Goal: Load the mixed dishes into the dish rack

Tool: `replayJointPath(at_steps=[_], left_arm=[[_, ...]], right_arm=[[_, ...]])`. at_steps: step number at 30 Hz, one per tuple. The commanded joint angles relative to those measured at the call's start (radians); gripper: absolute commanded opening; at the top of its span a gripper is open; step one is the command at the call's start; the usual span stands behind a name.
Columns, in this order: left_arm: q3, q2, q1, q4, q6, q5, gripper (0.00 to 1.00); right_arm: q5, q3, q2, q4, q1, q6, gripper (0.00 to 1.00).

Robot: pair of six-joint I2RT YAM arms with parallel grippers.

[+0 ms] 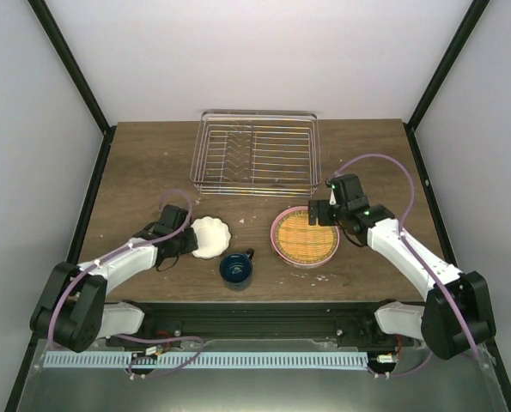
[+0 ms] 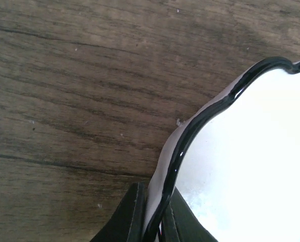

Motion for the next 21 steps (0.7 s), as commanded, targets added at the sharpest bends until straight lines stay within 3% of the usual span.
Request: replayJointPath(at_steps=[1,11,17,21], left_arm=[[-0.003,-0.027,-0.006,-0.037,0.005,-0.039,0.00],[0.024,-0.279,-0.006,-0.113,0.048,0.008,0.00],[0.100,-0.456,-0.006,-0.174,0.090,0.010,0.00],[0.094,-0.498,-0.006,-0.105,0.120,0.034,0.00]], right_arm=[[-0.012,-0.005,-0.011,0.015,-0.007,-0.009,1.00],[-0.207,-0.020,-0.069,0.092,-0.007,-0.045,1.00],[-0.415,-0.045,-0.133,0.209,-0.002,-0.040,0.99],[-0.644,-0.061,-0.130,0.318,0.011,0.002,0.97]])
